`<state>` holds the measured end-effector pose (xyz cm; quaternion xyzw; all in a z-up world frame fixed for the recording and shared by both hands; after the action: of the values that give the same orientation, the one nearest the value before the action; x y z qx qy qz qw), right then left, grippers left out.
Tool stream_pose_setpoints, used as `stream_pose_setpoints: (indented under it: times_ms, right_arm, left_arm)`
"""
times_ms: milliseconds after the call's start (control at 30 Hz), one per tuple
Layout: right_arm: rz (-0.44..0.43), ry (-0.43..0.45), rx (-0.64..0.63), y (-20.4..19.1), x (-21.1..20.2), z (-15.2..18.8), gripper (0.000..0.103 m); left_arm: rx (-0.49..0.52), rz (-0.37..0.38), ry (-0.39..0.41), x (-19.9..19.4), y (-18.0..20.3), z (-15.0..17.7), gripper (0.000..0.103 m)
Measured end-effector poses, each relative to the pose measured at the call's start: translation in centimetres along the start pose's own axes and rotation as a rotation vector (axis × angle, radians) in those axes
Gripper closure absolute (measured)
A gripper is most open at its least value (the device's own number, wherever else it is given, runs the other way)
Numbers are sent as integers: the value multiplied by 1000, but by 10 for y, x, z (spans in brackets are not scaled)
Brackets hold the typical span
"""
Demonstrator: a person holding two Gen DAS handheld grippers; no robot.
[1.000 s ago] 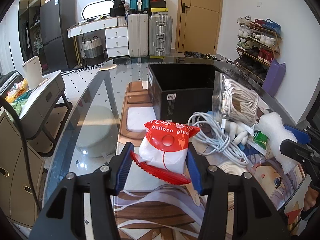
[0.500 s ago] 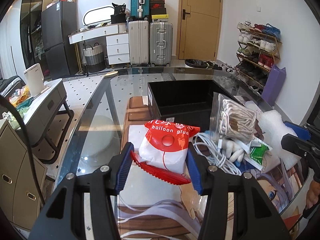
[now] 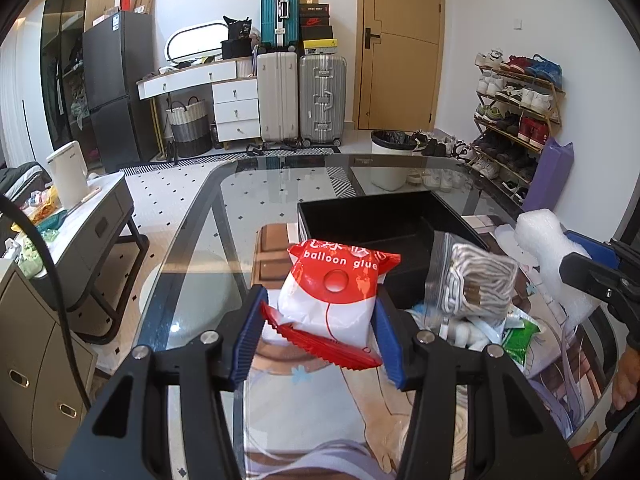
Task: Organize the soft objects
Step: 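Lift and carry the red bag with left tool while right tool carries foam over the black box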
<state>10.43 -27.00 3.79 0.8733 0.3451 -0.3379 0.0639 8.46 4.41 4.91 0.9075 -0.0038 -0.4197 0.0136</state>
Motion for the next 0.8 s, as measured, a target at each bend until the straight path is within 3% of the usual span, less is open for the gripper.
stream_pose_setpoints:
  times_ms: [800]
  right_arm:
    - [-28, 72, 11, 33, 4, -54, 63]
  left_arm:
    - [20, -8, 40, 5, 8, -41, 52]
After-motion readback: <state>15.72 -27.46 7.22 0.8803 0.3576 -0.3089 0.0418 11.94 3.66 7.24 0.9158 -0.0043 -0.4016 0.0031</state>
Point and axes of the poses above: each gripper's, at about its wrist camera, not at the fingertips, and x roughly the way its jaws point, y to its right, z to its underside, the point moved 1 cm from there along x, roughly the way its jaws point, and after that the axes turned 12 degrees about -y, right-handed, at the moved point
